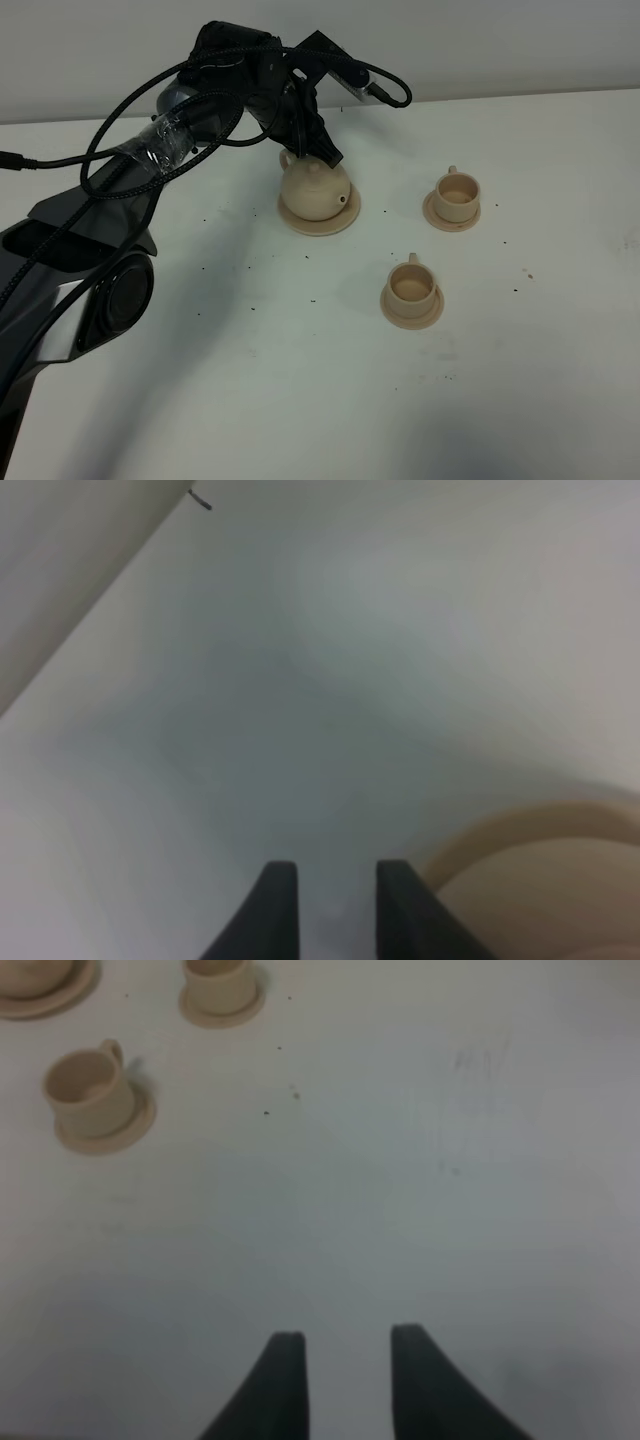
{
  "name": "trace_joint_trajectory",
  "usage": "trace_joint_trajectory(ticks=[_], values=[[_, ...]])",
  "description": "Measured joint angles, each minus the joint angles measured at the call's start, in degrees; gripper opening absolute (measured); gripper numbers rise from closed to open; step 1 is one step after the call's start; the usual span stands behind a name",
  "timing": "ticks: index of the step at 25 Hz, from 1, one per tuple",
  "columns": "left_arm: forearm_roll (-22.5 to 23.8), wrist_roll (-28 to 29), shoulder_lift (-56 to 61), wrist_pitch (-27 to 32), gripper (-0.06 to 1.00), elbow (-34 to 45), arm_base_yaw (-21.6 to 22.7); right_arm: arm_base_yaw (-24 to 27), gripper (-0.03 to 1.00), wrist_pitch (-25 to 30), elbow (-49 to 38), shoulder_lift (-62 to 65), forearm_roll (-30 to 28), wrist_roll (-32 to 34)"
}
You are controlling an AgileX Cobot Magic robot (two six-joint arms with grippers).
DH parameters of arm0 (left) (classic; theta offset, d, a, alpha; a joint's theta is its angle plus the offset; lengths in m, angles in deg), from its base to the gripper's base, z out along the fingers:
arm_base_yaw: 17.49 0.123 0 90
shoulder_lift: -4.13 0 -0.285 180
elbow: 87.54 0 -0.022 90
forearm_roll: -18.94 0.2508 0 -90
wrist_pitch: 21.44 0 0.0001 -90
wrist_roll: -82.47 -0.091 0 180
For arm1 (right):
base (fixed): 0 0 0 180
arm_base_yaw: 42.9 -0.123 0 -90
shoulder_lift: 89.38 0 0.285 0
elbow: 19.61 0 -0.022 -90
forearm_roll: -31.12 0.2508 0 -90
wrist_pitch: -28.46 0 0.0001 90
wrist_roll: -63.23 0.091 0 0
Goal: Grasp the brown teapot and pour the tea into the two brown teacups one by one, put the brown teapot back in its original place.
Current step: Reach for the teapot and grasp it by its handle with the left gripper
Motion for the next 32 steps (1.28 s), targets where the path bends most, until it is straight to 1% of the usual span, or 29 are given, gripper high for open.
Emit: trace_joint_trajectory(ticks=[5, 13, 16, 19, 24, 28, 32], values=[[1.73, 1.40, 0.00, 0.64, 0.21, 0.00, 0.00, 0.00, 0.23, 0.00, 0.00, 0.00, 0.00, 0.00], [2.44, 1.81, 0.00, 2.53, 0.21, 0.00, 0.00, 0.00, 0.23, 0.00, 0.00, 0.00, 0.00, 0.00], [3.94, 3.63, 0.00, 3.22, 0.21, 0.00, 0.00, 0.00, 0.23, 0.00, 0.00, 0.00, 0.00, 0.00], [5.80, 4.27, 0.00, 4.81, 0.21, 0.00, -0.05, 0.00, 0.23, 0.00, 0.00, 0.00, 0.00, 0.00], [7.05, 4.60, 0.13, 7.63, 0.21, 0.00, 0.00, 0.00, 0.23, 0.00, 0.00, 0.00, 0.00, 0.00], [7.10, 4.60, 0.13, 8.14, 0.21, -0.06, 0.00, 0.00, 0.23, 0.00, 0.00, 0.00, 0.00, 0.05], [5.37, 4.65, 0.65, 7.69, 0.21, -0.06, 0.06, 0.00, 0.23, 0.00, 0.00, 0.00, 0.00, 0.05]])
